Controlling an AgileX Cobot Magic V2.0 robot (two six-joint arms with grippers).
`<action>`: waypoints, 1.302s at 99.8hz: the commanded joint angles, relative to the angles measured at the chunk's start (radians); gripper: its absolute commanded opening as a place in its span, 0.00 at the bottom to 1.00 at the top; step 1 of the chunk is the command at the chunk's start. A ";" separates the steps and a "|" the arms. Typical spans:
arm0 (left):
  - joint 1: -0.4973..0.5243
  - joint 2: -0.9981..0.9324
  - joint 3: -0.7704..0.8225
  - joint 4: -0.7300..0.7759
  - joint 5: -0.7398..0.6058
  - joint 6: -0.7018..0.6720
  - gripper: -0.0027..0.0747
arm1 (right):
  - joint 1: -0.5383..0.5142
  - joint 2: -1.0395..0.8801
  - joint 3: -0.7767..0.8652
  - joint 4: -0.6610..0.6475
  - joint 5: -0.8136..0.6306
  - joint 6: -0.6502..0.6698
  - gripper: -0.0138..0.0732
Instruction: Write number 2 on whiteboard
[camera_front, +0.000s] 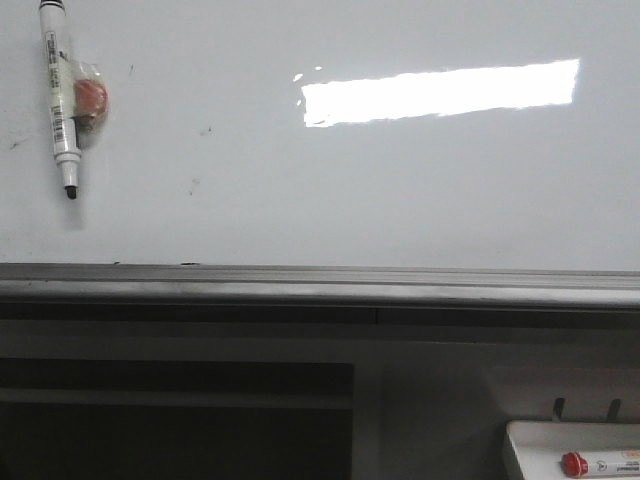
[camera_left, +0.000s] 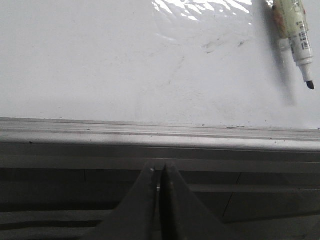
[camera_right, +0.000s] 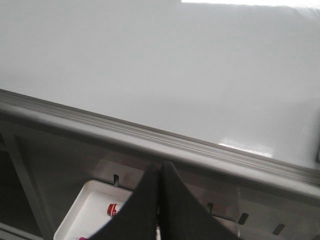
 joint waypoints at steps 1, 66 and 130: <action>0.004 -0.027 0.011 -0.007 -0.051 -0.010 0.01 | -0.001 -0.020 0.025 -0.013 -0.027 -0.004 0.08; 0.004 -0.027 0.011 -0.007 -0.051 -0.010 0.01 | -0.001 -0.020 0.025 -0.013 -0.027 -0.004 0.08; 0.004 -0.027 0.011 -0.837 -0.303 -0.008 0.01 | -0.001 -0.020 0.025 0.340 -0.517 0.000 0.08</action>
